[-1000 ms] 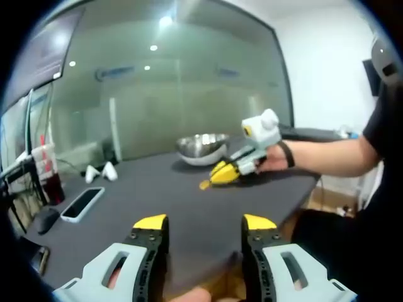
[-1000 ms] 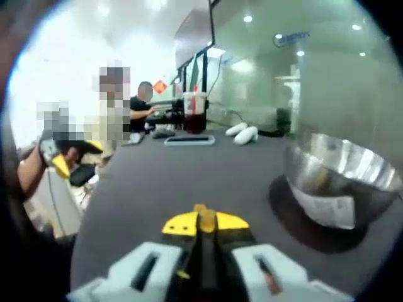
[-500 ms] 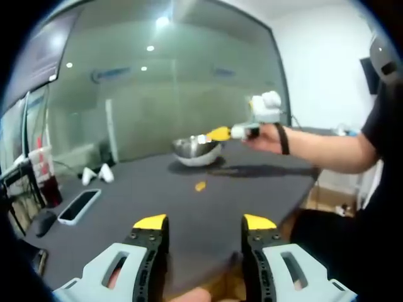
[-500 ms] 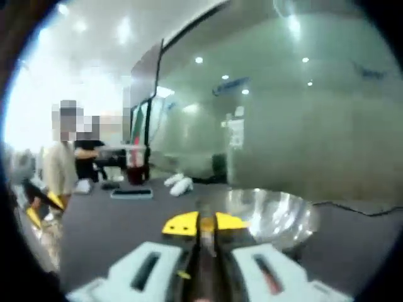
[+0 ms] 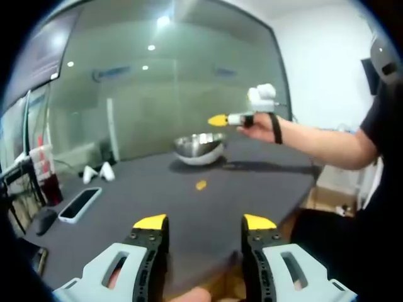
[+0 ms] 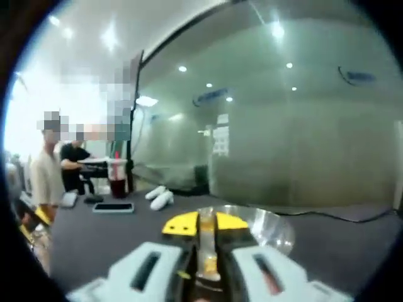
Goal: Pick up the QQ candy scattered on the table and place it into the stainless steel bowl on the table
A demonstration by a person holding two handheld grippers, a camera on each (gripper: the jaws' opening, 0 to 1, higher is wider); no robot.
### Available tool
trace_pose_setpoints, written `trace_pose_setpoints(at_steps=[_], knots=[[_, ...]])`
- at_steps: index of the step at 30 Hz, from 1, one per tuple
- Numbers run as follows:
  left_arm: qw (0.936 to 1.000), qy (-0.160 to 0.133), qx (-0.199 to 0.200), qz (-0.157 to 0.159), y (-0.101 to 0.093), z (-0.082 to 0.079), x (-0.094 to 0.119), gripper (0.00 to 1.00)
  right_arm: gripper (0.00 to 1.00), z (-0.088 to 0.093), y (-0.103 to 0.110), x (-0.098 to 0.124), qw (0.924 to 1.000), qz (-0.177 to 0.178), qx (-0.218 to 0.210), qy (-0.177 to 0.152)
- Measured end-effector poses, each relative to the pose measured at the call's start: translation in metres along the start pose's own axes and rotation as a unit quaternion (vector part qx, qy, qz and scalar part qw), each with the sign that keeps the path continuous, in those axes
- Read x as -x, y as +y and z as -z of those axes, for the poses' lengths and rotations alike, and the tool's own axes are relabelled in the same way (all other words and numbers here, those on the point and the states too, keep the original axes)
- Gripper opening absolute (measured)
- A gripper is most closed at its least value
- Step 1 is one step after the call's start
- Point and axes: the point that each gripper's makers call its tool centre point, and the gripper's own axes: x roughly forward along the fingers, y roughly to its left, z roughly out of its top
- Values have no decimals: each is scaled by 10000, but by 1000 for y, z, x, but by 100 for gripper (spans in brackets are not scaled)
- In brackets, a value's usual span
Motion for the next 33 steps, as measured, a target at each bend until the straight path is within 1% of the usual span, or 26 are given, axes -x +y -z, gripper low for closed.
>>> trace_pose_setpoints(at_steps=[1,2,6,9,15,16,17,18,21,24,28,33], knots=[[10000,-4,2,2,0,0,0,47,10,3,-1,0,10000,30,14,40],[10000,-11,4,2,0,-1,0,47,10,5,-6,-5,9999,99,43,100],[10000,-22,-8,12,0,-2,-1,47,10,10,-11,-9,9996,187,131,177],[10000,-28,-10,9,1,-3,-1,47,10,11,-14,-13,9995,209,149,209],[10000,-18,5,36,-1,-1,-2,47,10,16,-18,-14,9988,260,232,350],[10000,-13,4,34,-1,0,-2,47,12,17,-18,-14,9987,285,198,365],[10000,-9,-2,31,0,0,-2,47,20,19,-17,-14,9988,257,61,409],[10000,-12,1,26,0,0,-2,47,24,22,-16,-14,9987,221,-91,460],[10000,-32,11,16,1,-2,0,47,23,24,-17,-13,9986,218,-108,474],[10000,-67,20,21,0,-4,0,47,23,24,-21,-12,9982,322,-124,494],[10000,-24,30,20,0,0,-2,47,22,23,-23,-9,9979,353,-238,479],[10000,-36,28,73,-3,-1,-4,47,22,14,-19,-4,9988,256,-194,380]])
